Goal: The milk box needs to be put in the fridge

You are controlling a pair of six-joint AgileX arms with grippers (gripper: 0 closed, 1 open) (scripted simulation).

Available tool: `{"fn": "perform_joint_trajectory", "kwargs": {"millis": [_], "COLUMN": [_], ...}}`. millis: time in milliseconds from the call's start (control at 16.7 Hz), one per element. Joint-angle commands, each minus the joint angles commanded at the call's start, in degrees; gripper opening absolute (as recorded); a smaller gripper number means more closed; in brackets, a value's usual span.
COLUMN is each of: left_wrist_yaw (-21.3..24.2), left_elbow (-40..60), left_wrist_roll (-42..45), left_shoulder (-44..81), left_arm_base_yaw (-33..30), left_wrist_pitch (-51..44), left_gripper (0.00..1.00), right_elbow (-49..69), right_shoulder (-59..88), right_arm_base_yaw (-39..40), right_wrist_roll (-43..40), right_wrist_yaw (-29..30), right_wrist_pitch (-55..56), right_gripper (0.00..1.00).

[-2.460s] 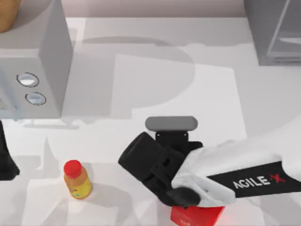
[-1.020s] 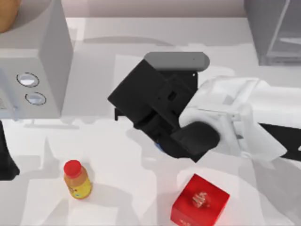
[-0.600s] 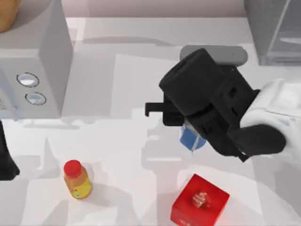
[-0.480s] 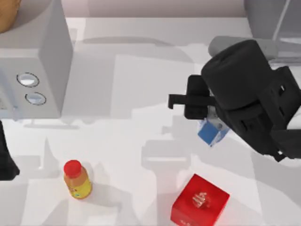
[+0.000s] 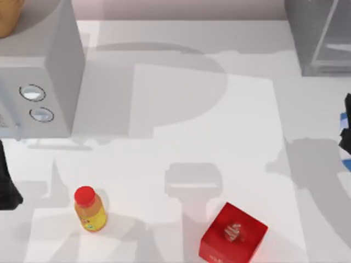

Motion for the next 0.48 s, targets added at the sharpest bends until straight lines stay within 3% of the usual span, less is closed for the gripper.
{"fn": "perform_joint_trajectory", "kwargs": {"millis": [480], "left_wrist_yaw": [0.00], "left_elbow": [0.00], "left_wrist_roll": [0.00], "left_shoulder": [0.00], "left_arm_base_yaw": [0.00], "left_wrist_pitch": [0.00], "left_gripper": [1.00], "right_elbow": [-23.19], "right_shoulder": [-30.01], "right_arm_base_yaw": [-22.30], "right_wrist_roll": [-17.04], "right_wrist_yaw": [-13.20], "right_wrist_pitch": [6.81], "right_gripper": [0.00]}}
